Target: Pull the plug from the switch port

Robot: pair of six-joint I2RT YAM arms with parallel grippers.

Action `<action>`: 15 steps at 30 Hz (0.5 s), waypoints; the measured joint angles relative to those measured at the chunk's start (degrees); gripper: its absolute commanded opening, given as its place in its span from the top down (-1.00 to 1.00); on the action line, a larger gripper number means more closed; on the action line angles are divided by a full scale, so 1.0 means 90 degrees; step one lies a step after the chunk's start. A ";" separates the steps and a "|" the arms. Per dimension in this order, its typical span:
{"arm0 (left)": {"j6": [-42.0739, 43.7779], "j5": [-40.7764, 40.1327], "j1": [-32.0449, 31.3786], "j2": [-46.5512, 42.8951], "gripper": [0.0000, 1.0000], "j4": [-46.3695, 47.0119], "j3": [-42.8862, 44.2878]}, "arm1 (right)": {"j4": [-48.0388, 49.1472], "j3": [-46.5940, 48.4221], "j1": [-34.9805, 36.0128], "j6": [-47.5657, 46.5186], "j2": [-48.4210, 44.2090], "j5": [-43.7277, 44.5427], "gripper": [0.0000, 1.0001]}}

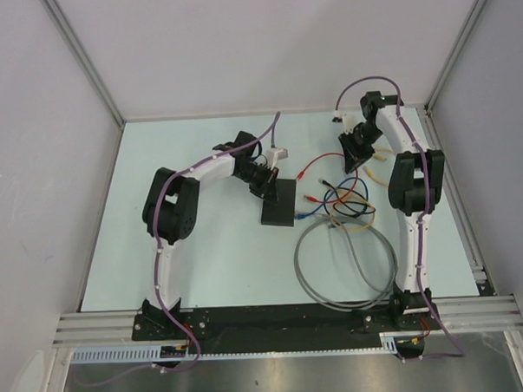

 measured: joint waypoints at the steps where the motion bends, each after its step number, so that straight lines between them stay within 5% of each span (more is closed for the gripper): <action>1: 0.0000 0.0010 0.0002 0.0002 0.96 0.0002 0.0000 | -0.0187 0.0352 -0.0007 -0.0141 0.0097 0.0061 0.63; 5: -0.0002 0.0058 0.0044 0.0012 0.96 0.0002 0.0000 | -0.0345 0.1666 -0.0053 -0.0687 0.0525 0.0396 0.59; 11: -0.0017 0.0136 0.0075 0.0036 0.88 0.0007 0.0005 | -0.0437 0.1800 -0.0226 -0.1316 0.0549 0.1367 -0.18; 15: -0.0017 0.0136 0.0083 0.0036 0.67 0.0012 0.0005 | -0.0347 0.1727 -0.0333 -0.1387 0.0517 0.1307 -0.34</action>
